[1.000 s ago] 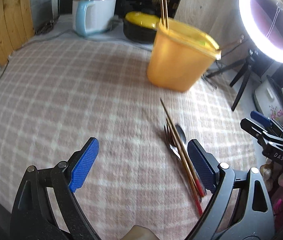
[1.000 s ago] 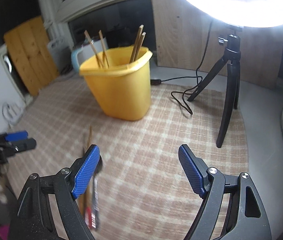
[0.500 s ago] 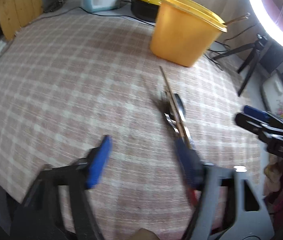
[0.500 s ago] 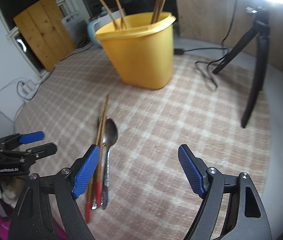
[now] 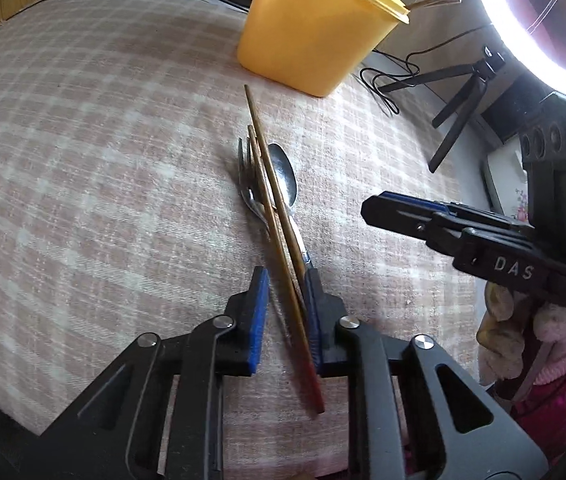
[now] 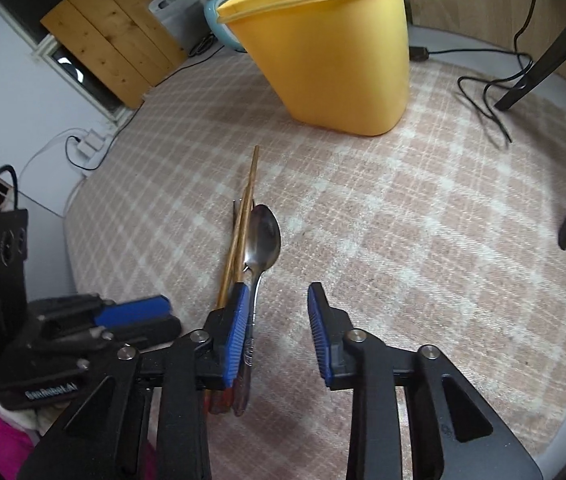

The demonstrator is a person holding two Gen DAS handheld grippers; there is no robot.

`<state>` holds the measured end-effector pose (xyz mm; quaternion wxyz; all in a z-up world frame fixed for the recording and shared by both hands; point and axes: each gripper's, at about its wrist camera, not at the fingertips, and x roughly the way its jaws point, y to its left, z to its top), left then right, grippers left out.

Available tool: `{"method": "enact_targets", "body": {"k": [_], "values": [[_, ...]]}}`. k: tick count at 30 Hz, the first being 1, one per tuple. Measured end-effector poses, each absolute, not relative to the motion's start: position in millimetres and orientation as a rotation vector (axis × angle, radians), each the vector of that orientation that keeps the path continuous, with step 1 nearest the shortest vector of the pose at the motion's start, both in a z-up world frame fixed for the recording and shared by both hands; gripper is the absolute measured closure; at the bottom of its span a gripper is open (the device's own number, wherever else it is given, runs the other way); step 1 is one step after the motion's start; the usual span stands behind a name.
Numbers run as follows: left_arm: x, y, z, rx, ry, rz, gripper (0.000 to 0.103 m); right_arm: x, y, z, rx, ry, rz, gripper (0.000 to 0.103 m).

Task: Organize utensils
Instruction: 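Close the right tool on a wooden chopstick while the left tool closes beside it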

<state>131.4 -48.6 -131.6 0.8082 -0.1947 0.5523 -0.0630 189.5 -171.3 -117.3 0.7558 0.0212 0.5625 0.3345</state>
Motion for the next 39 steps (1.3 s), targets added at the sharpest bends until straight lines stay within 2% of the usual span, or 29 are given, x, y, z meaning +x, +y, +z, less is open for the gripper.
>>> {"method": "enact_targets", "body": {"k": [3,13,39], "values": [[137,-52,-135,-0.418,1.189,-0.126,0.091,191,-173,-115,0.051,1.221,0.731,0.077],[154,-60,-150,-0.391,1.218,-0.085,0.097,195,-173,-118,0.053,1.234,0.742,0.082],[170,-44,-151,-0.47,1.255,-0.118,0.098,207,-163,-134,0.114,1.303,0.744,0.083]]}}
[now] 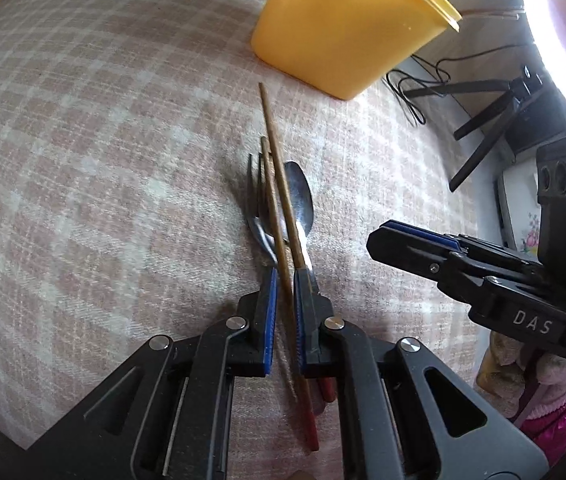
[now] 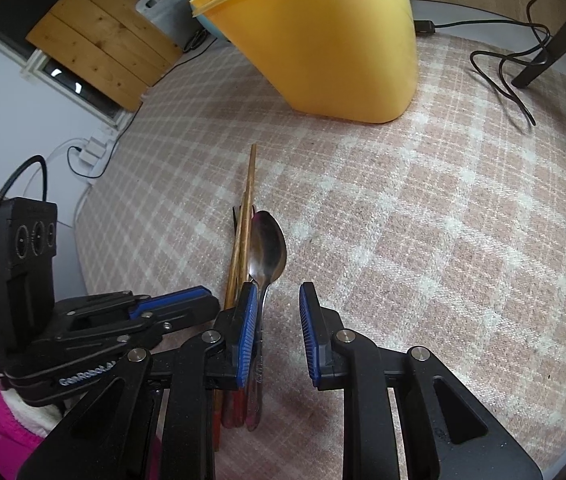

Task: Organize utensils
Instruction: 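Close the right tool on a wooden chopstick while the left tool closes beside it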

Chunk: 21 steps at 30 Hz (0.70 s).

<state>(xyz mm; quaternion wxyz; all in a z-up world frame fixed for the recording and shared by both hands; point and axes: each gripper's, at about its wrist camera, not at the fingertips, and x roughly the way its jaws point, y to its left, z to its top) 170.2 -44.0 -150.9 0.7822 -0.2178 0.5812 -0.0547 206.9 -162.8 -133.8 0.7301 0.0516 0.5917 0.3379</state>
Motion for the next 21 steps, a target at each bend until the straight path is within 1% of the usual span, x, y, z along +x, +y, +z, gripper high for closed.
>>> {"method": "enact_targets", "body": {"k": [8,21], "values": [[179,-58,-156,-0.412,1.265,-0.112,0.098,205,-170,-133,0.112,1.309,0.729,0.083],[188,-52,-158,-0.376,1.285,-0.109,0.097,206,-154,-135,0.1,1.319,0.744,0.083]]}}
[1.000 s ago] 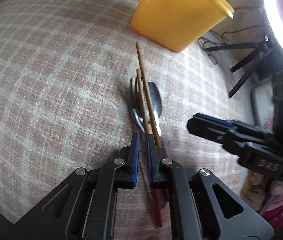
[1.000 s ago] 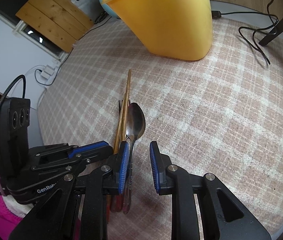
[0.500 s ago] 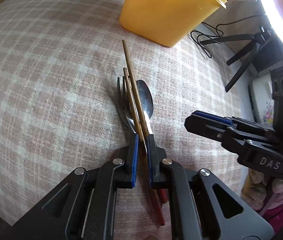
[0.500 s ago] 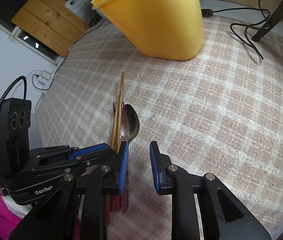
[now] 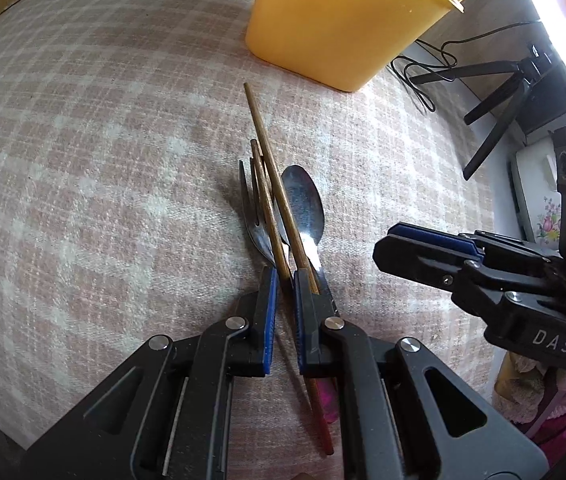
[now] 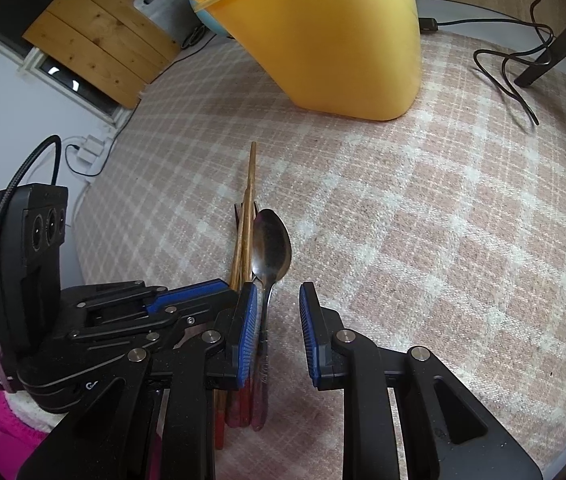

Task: Organize utensils
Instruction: 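Close the right tool on a wooden chopstick while the left tool closes beside it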

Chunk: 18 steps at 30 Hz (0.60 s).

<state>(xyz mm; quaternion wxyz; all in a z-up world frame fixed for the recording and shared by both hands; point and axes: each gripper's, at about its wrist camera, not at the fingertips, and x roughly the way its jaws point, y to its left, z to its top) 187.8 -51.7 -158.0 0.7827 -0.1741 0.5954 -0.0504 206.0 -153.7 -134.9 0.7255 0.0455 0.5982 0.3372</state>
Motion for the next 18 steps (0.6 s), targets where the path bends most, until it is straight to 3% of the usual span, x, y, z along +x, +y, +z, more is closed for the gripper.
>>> {"method": "enact_targets", "body": {"k": [18], "values": [[186,-33,-158,-0.415,1.294,-0.126,0.098,211,-139,-143,0.11,1.352,0.773,0.083]]}}
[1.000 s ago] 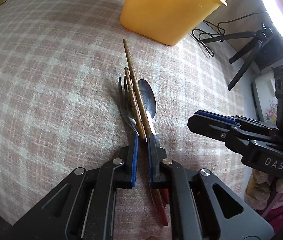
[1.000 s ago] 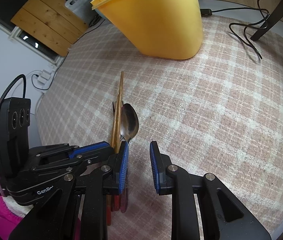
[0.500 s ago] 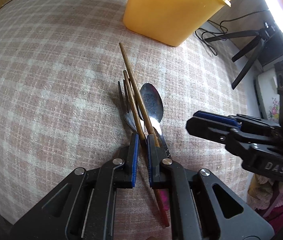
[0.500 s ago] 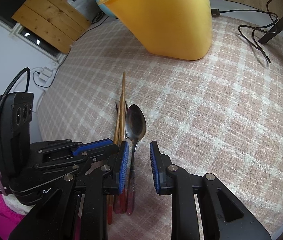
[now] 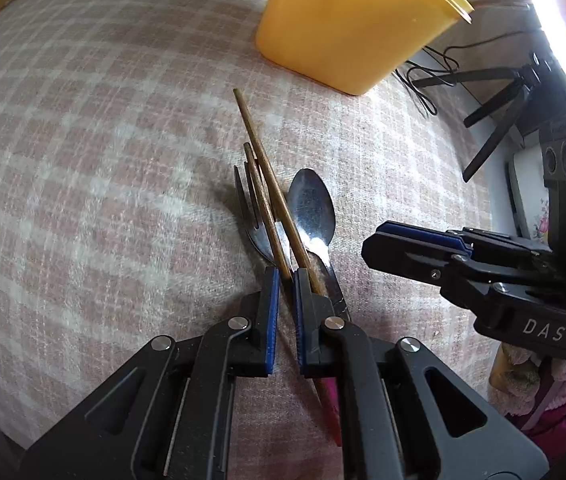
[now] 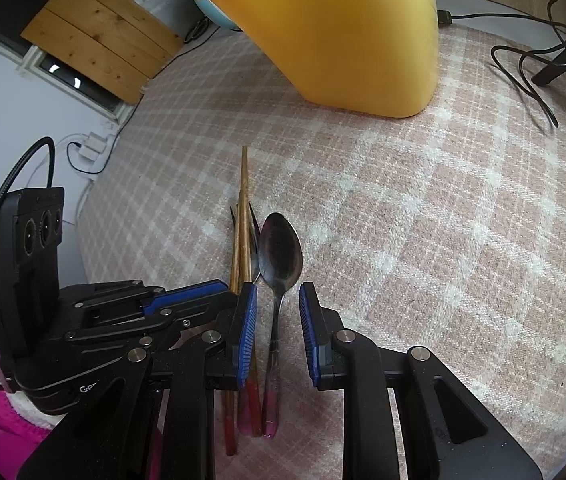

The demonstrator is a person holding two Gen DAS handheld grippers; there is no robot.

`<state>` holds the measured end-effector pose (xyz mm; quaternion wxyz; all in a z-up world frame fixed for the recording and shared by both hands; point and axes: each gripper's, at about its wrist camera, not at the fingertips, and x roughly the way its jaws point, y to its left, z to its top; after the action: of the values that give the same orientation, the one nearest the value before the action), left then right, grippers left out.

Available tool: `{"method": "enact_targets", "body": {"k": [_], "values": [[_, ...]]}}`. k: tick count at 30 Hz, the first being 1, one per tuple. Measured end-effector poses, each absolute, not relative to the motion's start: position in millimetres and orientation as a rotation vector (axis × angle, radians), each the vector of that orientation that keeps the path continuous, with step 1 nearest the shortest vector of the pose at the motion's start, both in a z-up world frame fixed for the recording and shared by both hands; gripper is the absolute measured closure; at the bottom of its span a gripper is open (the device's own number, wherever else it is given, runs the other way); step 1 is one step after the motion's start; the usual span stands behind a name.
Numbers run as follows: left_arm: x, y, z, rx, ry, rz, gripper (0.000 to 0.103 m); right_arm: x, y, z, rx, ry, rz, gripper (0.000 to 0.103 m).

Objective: Organize utensils

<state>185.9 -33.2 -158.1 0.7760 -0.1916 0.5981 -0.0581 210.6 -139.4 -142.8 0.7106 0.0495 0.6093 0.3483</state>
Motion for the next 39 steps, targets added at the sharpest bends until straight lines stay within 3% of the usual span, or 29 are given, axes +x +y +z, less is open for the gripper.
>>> {"method": "enact_targets", "body": {"k": [6,26,27,28,29,39], "values": [[179,-26,-158,-0.463,1.277,-0.151,0.103,214,-130,-148,0.131,1.378,0.791,0.083],[146,22,-139,-0.53,1.213,-0.07,0.103,223,-93,-176,0.126,1.468,0.844,0.084],[146,23,-139,-0.527,1.214,-0.069,0.103,224,-93,-175,0.13,1.469,0.851,0.087],[145,24,-139,-0.523,1.214,-0.068,0.103,224,-93,-175,0.136,1.472,0.858,0.096],[144,24,-139,-0.521,1.214,-0.067,0.103,225,-93,-175,0.149,1.476,0.866,0.097],[154,6,-144,-0.543,1.242,-0.117,0.103,219,-109,-163,0.163,1.427,0.851,0.098]]}}
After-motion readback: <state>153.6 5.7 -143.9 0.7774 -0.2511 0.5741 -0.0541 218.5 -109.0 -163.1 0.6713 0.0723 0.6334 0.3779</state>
